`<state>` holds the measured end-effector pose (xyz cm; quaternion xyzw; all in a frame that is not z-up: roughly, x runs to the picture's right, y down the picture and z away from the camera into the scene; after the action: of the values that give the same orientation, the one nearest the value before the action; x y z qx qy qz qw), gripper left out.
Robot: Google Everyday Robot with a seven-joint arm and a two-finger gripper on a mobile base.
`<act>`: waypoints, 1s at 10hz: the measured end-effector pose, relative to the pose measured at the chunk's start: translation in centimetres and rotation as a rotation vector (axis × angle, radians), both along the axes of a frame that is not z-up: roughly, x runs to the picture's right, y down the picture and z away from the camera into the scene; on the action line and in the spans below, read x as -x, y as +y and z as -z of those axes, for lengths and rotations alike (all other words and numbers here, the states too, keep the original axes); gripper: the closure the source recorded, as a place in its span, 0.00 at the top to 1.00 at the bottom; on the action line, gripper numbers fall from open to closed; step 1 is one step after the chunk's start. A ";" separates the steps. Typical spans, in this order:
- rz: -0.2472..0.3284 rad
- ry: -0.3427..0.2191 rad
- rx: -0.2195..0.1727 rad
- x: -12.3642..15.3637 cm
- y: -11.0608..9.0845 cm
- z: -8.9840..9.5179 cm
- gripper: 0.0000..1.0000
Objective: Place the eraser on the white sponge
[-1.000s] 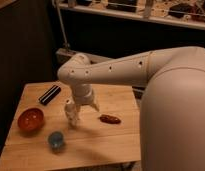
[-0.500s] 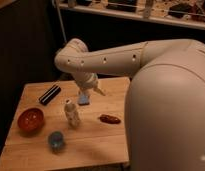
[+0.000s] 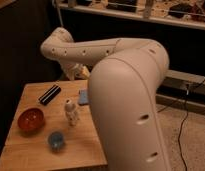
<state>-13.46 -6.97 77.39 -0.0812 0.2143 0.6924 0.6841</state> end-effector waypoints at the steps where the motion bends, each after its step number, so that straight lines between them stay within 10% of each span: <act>1: 0.010 -0.021 0.008 2.3 0.0 -1.2 0.65; 6: 0.041 -0.089 0.067 12.0 1.2 -7.5 0.65; 10: -0.040 -0.112 0.112 17.7 3.1 -11.4 0.65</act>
<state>-31.14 -3.90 88.81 -0.1623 0.2123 0.6874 0.6754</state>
